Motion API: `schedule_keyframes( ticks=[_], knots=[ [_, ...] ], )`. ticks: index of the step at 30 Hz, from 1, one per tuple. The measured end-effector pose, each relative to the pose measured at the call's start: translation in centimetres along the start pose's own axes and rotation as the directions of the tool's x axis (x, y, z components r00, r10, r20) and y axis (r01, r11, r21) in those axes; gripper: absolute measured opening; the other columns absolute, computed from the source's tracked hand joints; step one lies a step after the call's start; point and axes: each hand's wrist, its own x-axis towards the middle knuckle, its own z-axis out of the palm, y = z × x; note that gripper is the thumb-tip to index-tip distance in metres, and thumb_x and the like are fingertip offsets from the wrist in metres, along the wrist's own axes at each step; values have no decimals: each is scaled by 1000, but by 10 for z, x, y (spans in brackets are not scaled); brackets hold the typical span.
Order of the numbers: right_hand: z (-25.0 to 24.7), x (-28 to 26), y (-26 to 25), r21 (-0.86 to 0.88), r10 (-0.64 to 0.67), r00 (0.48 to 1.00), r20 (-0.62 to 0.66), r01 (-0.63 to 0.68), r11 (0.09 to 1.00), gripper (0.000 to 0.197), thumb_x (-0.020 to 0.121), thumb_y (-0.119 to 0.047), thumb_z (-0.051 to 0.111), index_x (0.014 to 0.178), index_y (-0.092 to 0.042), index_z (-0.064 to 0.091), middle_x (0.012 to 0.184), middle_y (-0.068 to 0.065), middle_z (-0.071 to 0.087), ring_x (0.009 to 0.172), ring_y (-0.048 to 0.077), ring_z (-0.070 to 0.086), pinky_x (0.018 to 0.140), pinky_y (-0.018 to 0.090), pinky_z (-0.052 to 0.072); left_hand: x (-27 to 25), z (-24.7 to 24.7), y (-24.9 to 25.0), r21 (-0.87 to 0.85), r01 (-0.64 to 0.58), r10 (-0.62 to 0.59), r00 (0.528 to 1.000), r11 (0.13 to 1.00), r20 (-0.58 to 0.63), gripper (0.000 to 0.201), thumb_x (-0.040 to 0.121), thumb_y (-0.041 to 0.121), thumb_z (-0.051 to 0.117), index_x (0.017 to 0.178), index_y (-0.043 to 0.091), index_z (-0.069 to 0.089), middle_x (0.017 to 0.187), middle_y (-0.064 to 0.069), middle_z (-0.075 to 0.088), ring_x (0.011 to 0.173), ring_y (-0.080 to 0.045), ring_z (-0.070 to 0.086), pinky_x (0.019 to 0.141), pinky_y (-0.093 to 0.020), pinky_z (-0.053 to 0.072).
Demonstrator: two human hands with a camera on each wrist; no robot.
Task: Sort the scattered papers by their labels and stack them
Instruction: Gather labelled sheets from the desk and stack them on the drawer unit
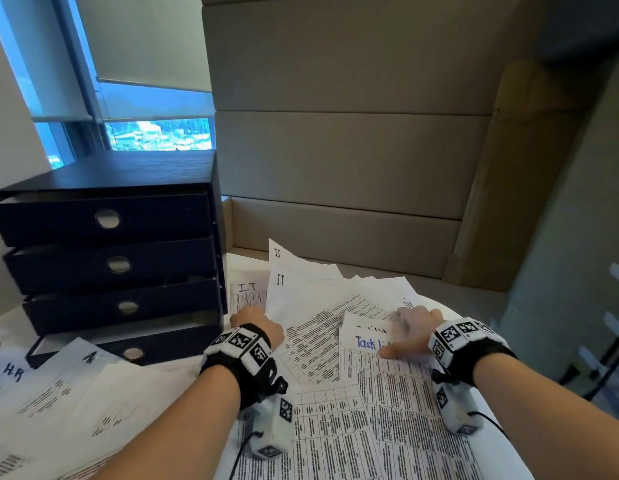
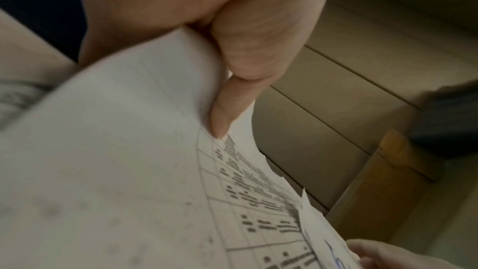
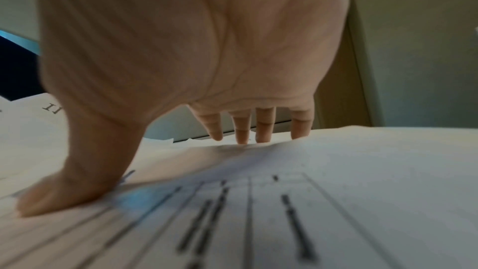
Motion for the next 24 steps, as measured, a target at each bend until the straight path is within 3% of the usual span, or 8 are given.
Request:
schedule_keyframes(
  ticks=[4,8,11,13,16,19,22,24],
  knots=[
    [-6,4,1,-36,2,1000,-14,-2,999,104,57,-82,62,137,-21,38,133,4,47,125,25,39,105,40,35,9,-4,5,-102,108,-104,994,989,41,35,76,23,64,105,5,59,106,-10,62,92,-24,62,81,-30,55],
    [-8,16,8,1,21,1000,0,-21,1000,112,33,-91,62,126,-30,47,126,-2,51,116,22,44,98,41,42,14,-9,5,-179,121,-106,990,976,90,22,82,17,65,96,4,53,81,-3,58,72,-19,57,63,-24,46],
    [-13,14,9,-32,41,999,-8,-41,999,108,41,-89,62,131,-33,41,133,0,47,119,24,46,98,42,42,16,1,4,-116,57,-50,997,992,58,18,78,17,67,78,8,52,84,-5,59,81,-24,61,71,-25,50],
    [-16,17,10,-44,52,999,-15,-53,998,112,48,-85,63,139,-28,33,138,2,46,123,27,47,100,43,41,16,5,5,-51,41,-39,998,998,50,15,76,19,66,85,10,58,88,-4,64,87,-24,63,81,-29,54],
    [-11,30,17,62,90,995,-30,-88,994,125,30,-89,65,134,-24,42,126,-2,56,108,23,57,91,41,48,19,7,8,-22,22,-21,999,1000,35,29,75,22,63,101,11,60,99,-8,65,96,-26,61,85,-34,55],
    [-11,34,22,157,132,991,-34,-125,980,94,43,-76,76,112,-18,52,105,-4,63,90,16,59,75,32,49,24,3,8,-34,23,-22,999,999,46,37,65,25,62,101,19,57,106,-10,64,101,-31,60,86,-39,54],
    [-17,28,26,210,121,992,-40,-110,971,55,63,-54,82,96,-16,60,94,-1,65,83,15,60,63,26,44,22,-10,6,-80,-21,29,995,997,98,29,74,18,63,102,16,55,92,-3,59,78,-18,59,61,-25,51],
    [-18,27,29,279,114,991,-69,-91,956,40,70,-41,81,96,-17,63,97,0,67,85,16,62,65,27,44,23,-15,1,-116,-17,32,991,993,132,35,77,17,66,111,12,56,92,-1,60,79,-16,59,63,-22,48]
  ],
)
